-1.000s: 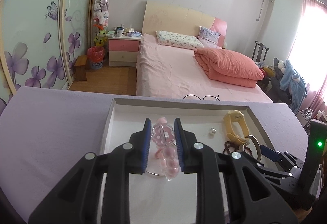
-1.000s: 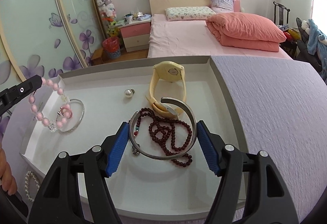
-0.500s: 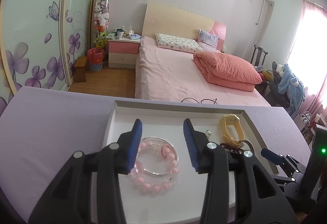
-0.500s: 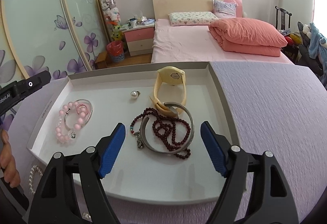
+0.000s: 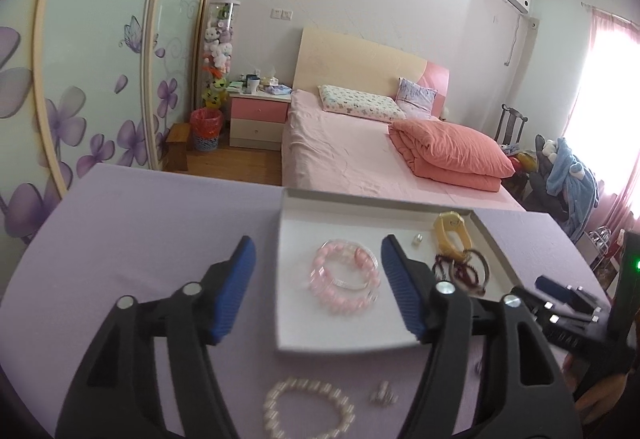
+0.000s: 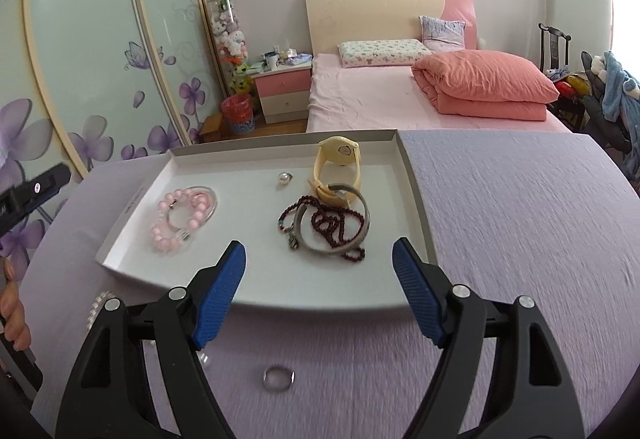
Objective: Organize jewelry
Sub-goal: 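Withdraw both tools from the tray back over the remaining jewelry, then close the right tool on the silver ring while the left tool grasps the white pearl bracelet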
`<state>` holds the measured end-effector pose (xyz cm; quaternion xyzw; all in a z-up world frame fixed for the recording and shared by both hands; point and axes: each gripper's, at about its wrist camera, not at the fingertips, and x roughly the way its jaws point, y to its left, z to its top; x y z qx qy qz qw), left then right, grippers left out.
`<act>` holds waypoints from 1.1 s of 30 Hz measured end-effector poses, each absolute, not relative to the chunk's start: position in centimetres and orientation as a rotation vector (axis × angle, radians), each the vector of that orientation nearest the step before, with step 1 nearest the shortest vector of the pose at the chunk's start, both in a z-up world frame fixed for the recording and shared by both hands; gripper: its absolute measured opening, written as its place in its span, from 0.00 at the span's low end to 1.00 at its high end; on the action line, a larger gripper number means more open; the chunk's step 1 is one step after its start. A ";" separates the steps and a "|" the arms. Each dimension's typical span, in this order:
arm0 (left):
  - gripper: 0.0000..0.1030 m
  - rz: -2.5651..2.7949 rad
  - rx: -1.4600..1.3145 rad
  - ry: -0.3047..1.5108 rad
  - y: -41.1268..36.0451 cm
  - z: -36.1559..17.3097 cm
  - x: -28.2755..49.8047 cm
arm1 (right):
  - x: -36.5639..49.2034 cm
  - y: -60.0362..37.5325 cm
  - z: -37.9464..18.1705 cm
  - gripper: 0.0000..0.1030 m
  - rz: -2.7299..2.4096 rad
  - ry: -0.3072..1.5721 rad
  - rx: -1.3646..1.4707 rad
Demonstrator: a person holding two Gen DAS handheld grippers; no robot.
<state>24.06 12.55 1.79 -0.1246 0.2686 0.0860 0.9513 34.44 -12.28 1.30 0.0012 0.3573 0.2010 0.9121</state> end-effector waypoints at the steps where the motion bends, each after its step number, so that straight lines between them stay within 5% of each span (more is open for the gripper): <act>1: 0.69 0.180 -0.248 0.542 12.6 1.7 23.1 | 33.9 -12.3 1.3 0.75 0.419 0.734 -0.005; 13: 0.91 0.185 -0.198 0.569 11.7 -1.0 15.5 | 29.6 -12.5 -1.6 0.69 0.439 0.789 -0.033; 33: 0.95 0.168 -0.141 0.604 10.2 -3.1 13.4 | 29.1 -10.2 -4.5 0.49 0.419 0.904 -0.149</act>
